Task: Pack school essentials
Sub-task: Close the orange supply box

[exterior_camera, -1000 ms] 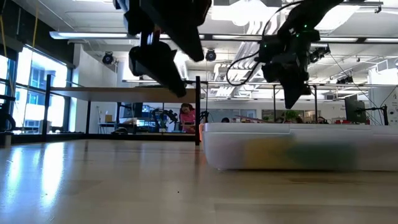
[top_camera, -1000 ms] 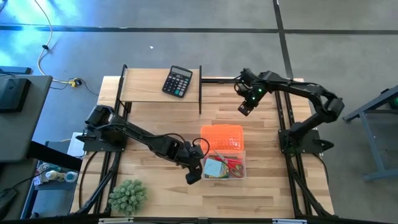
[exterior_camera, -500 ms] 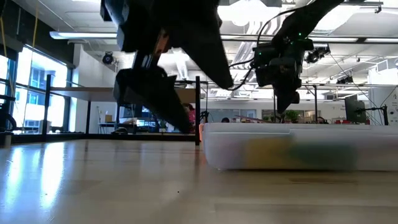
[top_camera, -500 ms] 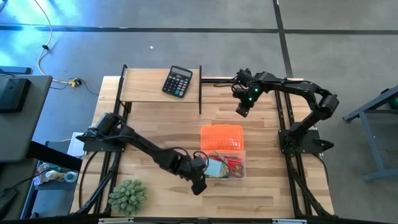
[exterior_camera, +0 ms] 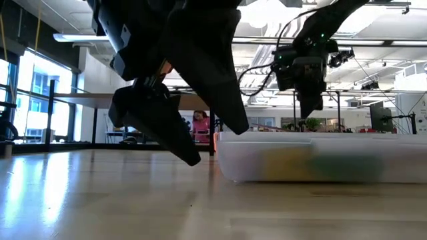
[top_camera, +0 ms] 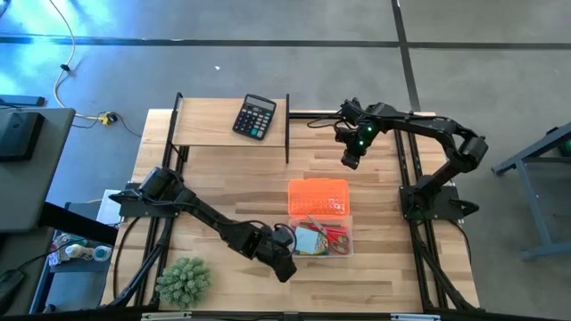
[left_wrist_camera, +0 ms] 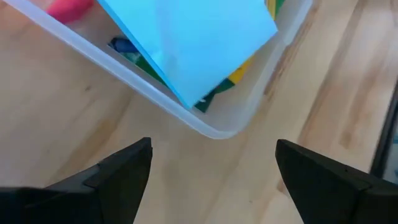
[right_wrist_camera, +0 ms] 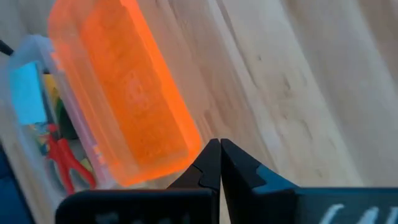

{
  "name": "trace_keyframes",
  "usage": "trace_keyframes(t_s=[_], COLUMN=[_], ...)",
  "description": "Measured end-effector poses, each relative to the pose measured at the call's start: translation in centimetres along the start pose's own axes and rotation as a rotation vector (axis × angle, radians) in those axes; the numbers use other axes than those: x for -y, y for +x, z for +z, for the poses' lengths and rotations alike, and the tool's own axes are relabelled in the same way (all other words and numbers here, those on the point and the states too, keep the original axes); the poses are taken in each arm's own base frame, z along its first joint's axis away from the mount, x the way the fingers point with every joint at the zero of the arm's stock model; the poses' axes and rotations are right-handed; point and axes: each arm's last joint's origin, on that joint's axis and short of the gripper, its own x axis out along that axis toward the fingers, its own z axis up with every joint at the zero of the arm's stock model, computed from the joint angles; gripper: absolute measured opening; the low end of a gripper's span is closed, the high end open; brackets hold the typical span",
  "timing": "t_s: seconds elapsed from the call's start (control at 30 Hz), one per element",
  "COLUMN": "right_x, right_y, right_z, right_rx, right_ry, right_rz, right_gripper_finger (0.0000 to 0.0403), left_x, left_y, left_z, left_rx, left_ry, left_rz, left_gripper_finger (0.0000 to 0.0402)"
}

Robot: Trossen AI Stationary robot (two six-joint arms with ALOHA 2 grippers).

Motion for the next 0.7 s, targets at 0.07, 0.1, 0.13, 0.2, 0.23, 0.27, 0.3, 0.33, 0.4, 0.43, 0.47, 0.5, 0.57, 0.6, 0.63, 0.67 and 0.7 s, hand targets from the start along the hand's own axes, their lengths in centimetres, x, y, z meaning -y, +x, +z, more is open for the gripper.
trace_keyframes(t_s=[0.07, 0.1, 0.13, 0.2, 0.23, 0.27, 0.3, 0.33, 0.4, 0.43, 0.47, 0.5, 0.57, 0.6, 0.63, 0.67, 0.7], right_x=[-0.5, -0.8, -1.3, -2.3, -2.9, -3.4, -3.8, -4.2, -4.8, -5.0, -5.2, -5.4, -5.9, -6.2, -6.5, -6.8, -7.2], right_y=[-0.7, -1.2, -1.8, -3.0, -3.6, -4.0, -4.4, -4.7, -4.9, -4.8, -4.5, -4.4, -4.2, -4.1, -3.9, -3.8, -3.6], right_z=[-0.3, -0.5, -0.7, -1.2, -1.5, -1.8, -2.0, -2.2, -2.5, -2.7, -2.9, -3.1, -3.3, -3.4, -3.4, -3.4, -3.4], right_rx=[0.014, 0.025, 0.039, 0.087, 0.111, 0.133, 0.153, 0.168, 0.198, 0.204, 0.202, 0.195, 0.186, 0.181, 0.175, 0.169, 0.164], right_ry=[-0.015, -0.022, -0.027, -0.038, -0.043, -0.042, -0.036, -0.024, 0.009, 0.021, 0.029, 0.037, 0.065, 0.071, 0.071, 0.072, 0.064], right_rz=[-0.042, -0.074, -0.107, -0.158, -0.173, -0.179, -0.178, -0.174, -0.174, -0.172, -0.176, -0.180, -0.170, -0.161, -0.153, -0.149, -0.150], right_gripper_finger=[0.0000, 0.0000, 0.0000, 0.0000, 0.0000, 0.0000, 0.0000, 0.0000, 0.0000, 0.0001, 0.0004, 0.0008, 0.0022, 0.0032, 0.0044, 0.0057, 0.0071], left_x=[-0.1, -0.2, -0.3, -0.5, -0.5, -0.5, -0.5, -0.5, -0.5, -0.5, -0.5, -0.5, -0.6, -0.7, -0.9, -1.0, -1.1], left_y=[0.0, 0.0, 0.0, 0.0, 0.0, 0.0, 0.0, 0.0, 0.0, 0.0, 0.0, 0.0, 0.0, 0.0, 0.0, 0.0, 0.0], left_z=[0.1, 0.1, 0.1, 0.0, 0.0, -0.1, -0.1, -0.1, -0.2, -0.2, -0.2, -0.2, -0.3, -0.3, -0.3, -0.3, -0.3], left_rx=[0.005, 0.004, 0.002, -0.010, -0.017, -0.023, -0.024, -0.025, -0.029, -0.029, -0.031, -0.033, -0.040, -0.046, -0.053, -0.060, -0.066], left_ry=[0.016, 0.026, 0.032, 0.045, 0.054, 0.063, 0.072, 0.082, 0.094, 0.099, 0.103, 0.111, 0.133, 0.142, 0.149, 0.153, 0.152], left_rz=[0.013, 0.017, 0.025, 0.043, 0.046, 0.045, 0.045, 0.044, 0.043, 0.043, 0.046, 0.048, 0.058, 0.068, 0.079, 0.085, 0.090], left_gripper_finger=[0.0328, 0.0328, 0.0328, 0.0328, 0.0328, 0.0328, 0.0328, 0.0328, 0.0328, 0.0328, 0.0328, 0.0328, 0.0328, 0.0328, 0.0328, 0.0328, 0.0328])
